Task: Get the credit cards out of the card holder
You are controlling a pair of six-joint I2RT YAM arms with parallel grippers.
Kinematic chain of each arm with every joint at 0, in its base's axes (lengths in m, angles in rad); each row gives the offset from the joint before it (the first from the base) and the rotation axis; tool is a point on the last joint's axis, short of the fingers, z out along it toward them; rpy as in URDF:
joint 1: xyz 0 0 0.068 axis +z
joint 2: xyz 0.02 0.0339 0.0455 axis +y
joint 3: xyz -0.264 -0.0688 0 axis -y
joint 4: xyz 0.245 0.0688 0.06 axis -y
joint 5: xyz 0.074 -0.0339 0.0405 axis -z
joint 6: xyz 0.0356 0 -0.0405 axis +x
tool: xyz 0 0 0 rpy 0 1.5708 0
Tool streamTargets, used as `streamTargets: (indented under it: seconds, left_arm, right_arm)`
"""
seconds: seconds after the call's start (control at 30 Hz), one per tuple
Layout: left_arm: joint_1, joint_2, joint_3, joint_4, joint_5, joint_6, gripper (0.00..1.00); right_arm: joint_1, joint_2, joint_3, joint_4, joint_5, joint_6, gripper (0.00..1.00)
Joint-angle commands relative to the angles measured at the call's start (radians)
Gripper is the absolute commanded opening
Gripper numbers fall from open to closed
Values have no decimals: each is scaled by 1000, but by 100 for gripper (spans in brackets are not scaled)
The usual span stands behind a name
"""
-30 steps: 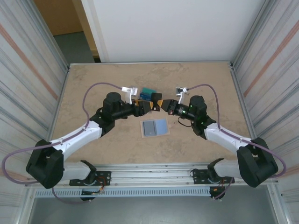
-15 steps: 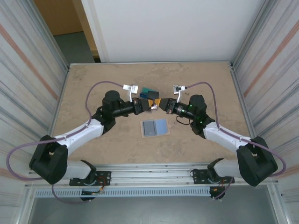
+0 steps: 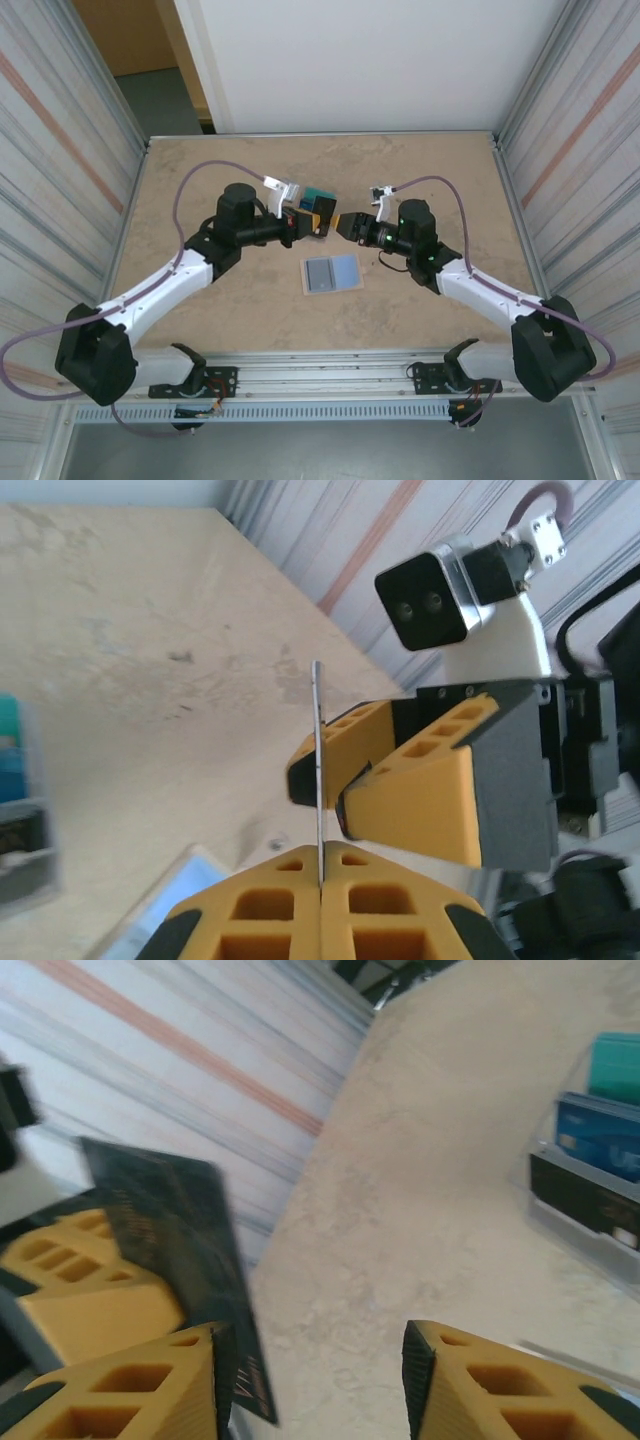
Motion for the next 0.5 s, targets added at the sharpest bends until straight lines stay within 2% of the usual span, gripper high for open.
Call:
streamTargets:
  seconds: [0.0, 0.1, 0.17, 0.27, 0.47]
  left_arm:
    - [14, -28, 70, -260, -87, 299, 0]
    - [29, 4, 129, -381, -112, 452, 0]
    - [38, 35, 169, -447, -125, 556, 0]
    - [74, 90, 221, -490, -143, 665, 0]
    - [155, 224, 349, -556, -98, 834, 0]
  right_arm:
    - [8, -37, 66, -261, 151, -92, 51]
    - [12, -31, 86, -371, 228, -102, 55]
    - [13, -16, 105, -446, 279, -101, 61]
    - [25, 23, 150, -563, 356, -123, 69]
    - [96, 169, 268, -702, 475, -207, 70]
